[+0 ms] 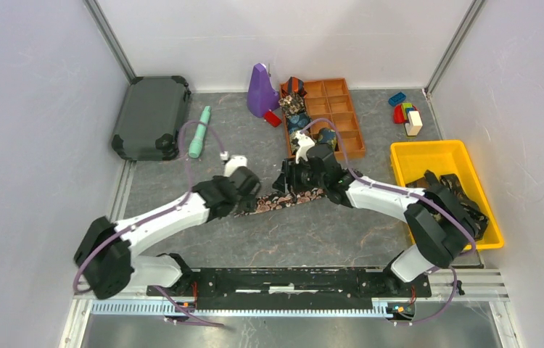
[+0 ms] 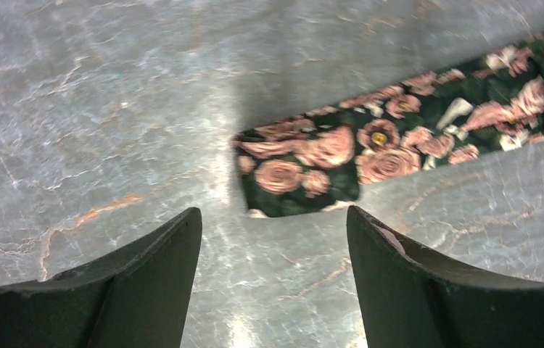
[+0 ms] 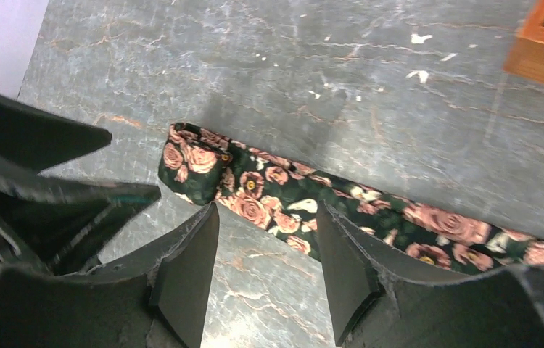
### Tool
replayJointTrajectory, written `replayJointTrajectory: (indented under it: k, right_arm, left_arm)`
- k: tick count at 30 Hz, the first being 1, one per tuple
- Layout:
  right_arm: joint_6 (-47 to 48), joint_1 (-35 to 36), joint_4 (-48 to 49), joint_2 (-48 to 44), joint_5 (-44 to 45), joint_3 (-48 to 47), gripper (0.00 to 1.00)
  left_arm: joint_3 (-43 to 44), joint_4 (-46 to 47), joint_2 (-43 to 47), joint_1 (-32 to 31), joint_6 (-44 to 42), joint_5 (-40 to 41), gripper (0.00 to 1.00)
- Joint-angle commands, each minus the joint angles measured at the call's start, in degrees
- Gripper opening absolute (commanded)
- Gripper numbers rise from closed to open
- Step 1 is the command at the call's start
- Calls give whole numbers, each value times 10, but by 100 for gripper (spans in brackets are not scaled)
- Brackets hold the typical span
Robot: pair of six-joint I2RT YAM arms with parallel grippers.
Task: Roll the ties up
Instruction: Roll the tie at the center of the board.
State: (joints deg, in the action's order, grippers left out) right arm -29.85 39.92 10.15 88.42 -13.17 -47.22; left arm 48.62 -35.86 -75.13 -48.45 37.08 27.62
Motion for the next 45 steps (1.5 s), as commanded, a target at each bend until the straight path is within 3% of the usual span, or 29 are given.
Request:
replayJointTrajectory:
  k: [1, 7, 16, 23, 34, 45]
  right_arm:
    - [-23, 31, 0, 34, 11, -52, 59]
    - [-49, 66, 10, 93, 15, -95, 60]
    - [-77, 89, 27, 156, 6, -126, 54]
    - [-86, 96, 43, 185, -7, -133, 46]
    - [-85, 98, 48, 204, -16, -141, 45]
    - [-83, 98, 55, 182, -25, -128, 53]
  left_arm:
    - [-74, 87, 92, 77, -28, -86, 80]
    - [-141, 140, 156, 163, -21, -160, 82]
    - [-202, 206, 191, 215, -5, -200, 76]
    - [-216, 227, 186, 224, -4, -212, 74]
    - [-229, 249, 166, 226, -5, -222, 73]
    - [-240, 295, 124, 226, -1, -250, 71]
